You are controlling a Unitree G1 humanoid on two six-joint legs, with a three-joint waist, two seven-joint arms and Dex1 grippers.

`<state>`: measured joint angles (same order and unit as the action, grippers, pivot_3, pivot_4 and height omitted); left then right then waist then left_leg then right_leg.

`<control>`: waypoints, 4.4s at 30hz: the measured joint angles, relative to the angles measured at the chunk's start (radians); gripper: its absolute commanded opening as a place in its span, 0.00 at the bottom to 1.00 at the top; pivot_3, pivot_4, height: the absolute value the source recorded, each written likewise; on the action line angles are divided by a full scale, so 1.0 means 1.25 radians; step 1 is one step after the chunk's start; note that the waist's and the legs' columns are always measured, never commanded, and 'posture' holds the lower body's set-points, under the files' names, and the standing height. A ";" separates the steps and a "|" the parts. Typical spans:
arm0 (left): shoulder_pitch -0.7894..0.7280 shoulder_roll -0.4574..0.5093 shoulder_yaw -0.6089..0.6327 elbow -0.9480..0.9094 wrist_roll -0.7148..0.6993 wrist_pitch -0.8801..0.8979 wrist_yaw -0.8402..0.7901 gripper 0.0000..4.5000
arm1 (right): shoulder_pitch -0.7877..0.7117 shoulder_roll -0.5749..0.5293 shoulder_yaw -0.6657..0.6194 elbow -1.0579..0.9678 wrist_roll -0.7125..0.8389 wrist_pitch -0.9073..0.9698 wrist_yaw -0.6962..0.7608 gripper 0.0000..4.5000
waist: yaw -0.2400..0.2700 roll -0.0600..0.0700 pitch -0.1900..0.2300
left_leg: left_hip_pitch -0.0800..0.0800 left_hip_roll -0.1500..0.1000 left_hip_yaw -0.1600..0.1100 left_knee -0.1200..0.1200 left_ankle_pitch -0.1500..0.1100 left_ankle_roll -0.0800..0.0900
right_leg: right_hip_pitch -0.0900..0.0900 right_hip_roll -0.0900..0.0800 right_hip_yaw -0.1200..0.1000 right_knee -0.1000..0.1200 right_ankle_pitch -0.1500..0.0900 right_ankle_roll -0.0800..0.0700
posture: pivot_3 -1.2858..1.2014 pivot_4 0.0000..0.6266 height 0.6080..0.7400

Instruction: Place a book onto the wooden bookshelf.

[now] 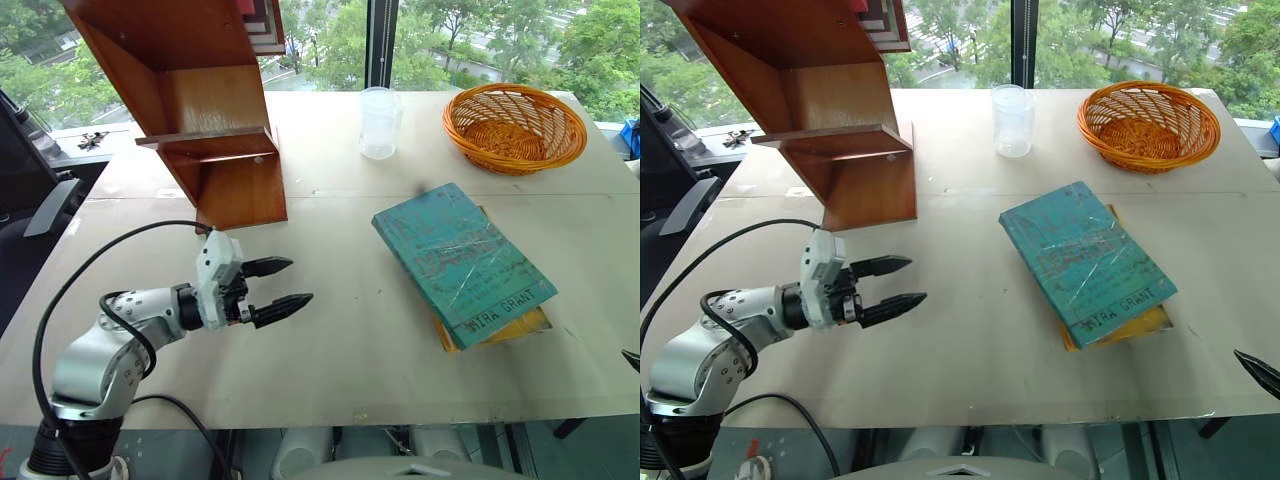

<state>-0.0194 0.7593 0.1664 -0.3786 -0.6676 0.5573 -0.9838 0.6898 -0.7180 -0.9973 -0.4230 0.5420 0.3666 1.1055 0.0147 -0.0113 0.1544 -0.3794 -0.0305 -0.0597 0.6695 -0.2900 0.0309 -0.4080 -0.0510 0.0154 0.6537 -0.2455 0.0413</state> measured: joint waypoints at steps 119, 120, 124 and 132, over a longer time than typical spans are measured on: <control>-0.578 -0.375 0.064 0.756 -0.180 0.647 0.268 0.19 | 0.093 0.196 0.223 -0.478 0.198 -0.091 -0.281 1.00 | -0.004 -0.003 0.000 | 0.000 -0.001 -0.001 0.005 0.002 -0.004 | 0.000 0.001 -0.001 0.006 0.001 0.002 | 0.52 0.24 1.00; -0.578 -0.374 0.072 0.756 -0.184 0.652 0.262 0.12 | 0.091 0.194 0.228 -0.477 0.196 -0.092 -0.283 1.00 | -0.003 -0.003 0.000 | 0.000 -0.001 -0.001 0.005 0.002 -0.004 | 0.000 0.001 -0.001 0.006 0.001 0.002 | 0.52 0.24 1.00; -0.561 -0.357 0.098 0.723 -0.203 0.689 0.248 0.02 | 0.068 0.183 0.257 -0.470 0.182 -0.093 -0.295 1.00 | -0.004 -0.003 0.000 | 0.000 -0.001 -0.001 0.005 0.002 -0.005 | -0.001 0.001 0.000 0.006 0.001 0.002 | 0.52 0.24 1.00; -0.552 -0.284 0.181 0.598 -0.254 0.785 0.256 0.02 | -0.029 0.148 0.320 -0.423 0.169 -0.091 -0.308 1.00 | -0.001 -0.004 0.001 | -0.001 -0.001 -0.001 0.004 0.003 -0.005 | -0.002 0.000 -0.001 0.006 0.001 0.002 | 0.52 0.24 1.00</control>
<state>-0.7098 0.4040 0.3920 0.3693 -0.9853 1.5380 -0.6635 0.6541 -0.5335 -0.5977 -0.9520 0.7532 0.2527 0.7208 0.0141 -0.0164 0.1554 -0.3808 -0.0323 -0.0613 0.6751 -0.2866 0.0249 -0.4100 -0.0508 0.0147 0.6614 -0.2443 0.0436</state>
